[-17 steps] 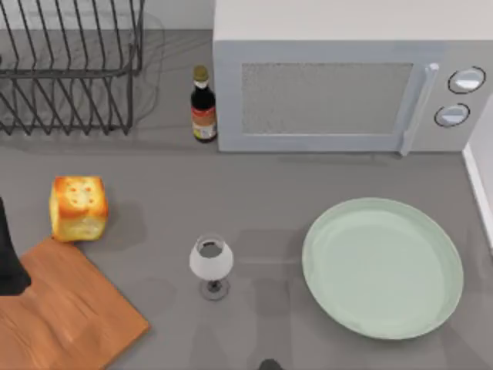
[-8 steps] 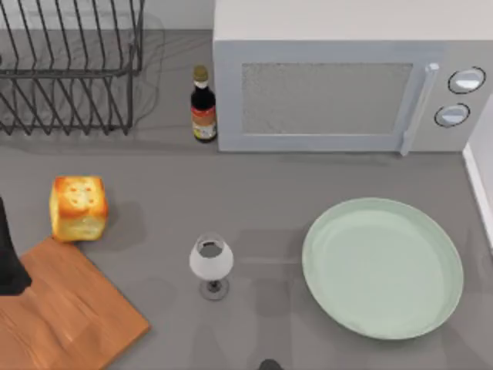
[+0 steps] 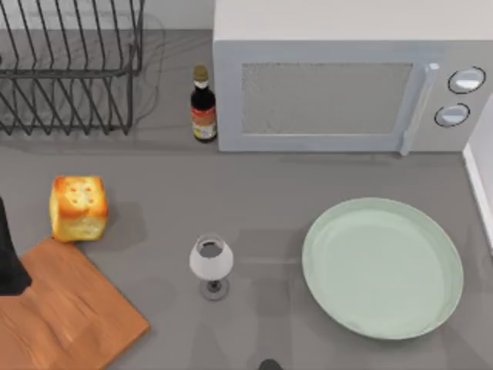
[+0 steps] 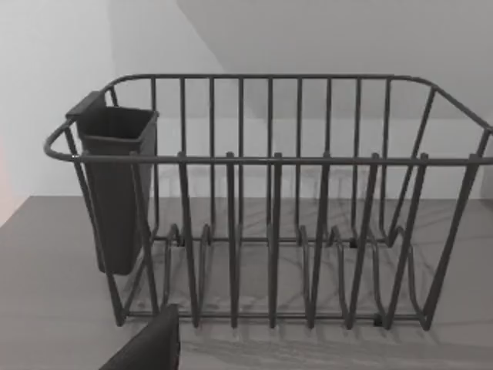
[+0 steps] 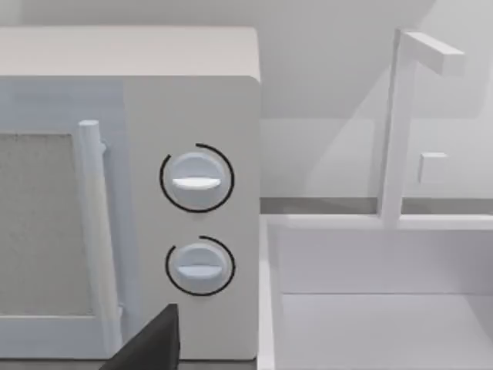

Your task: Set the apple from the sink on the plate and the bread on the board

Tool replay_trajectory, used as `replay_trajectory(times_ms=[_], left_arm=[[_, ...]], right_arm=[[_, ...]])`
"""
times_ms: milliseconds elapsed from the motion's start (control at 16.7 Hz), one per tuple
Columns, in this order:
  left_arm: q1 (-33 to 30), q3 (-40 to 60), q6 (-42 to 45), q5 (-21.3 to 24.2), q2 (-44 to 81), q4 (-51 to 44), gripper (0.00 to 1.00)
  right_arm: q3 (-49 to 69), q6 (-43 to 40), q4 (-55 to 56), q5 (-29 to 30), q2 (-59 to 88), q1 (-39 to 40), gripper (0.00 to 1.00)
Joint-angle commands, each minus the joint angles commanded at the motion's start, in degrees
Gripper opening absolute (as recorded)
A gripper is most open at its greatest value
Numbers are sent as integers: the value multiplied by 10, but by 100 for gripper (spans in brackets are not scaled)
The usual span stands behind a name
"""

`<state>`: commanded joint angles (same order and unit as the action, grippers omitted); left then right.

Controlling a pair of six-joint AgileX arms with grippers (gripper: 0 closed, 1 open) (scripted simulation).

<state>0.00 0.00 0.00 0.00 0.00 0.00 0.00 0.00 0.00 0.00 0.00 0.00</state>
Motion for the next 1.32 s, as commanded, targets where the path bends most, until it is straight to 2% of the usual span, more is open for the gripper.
replay_trajectory(times_ms=[240, 540, 1320], left_arm=[[0, 0, 0, 0, 0, 0, 100], [0, 0, 0, 0, 0, 0, 100], [0, 0, 0, 0, 0, 0, 100]], right_arm=[[17, -3, -11, 0, 18, -3, 100], [146, -24, -98, 0, 168, -25, 100], [702, -112, -468, 1, 928, -120, 100]])
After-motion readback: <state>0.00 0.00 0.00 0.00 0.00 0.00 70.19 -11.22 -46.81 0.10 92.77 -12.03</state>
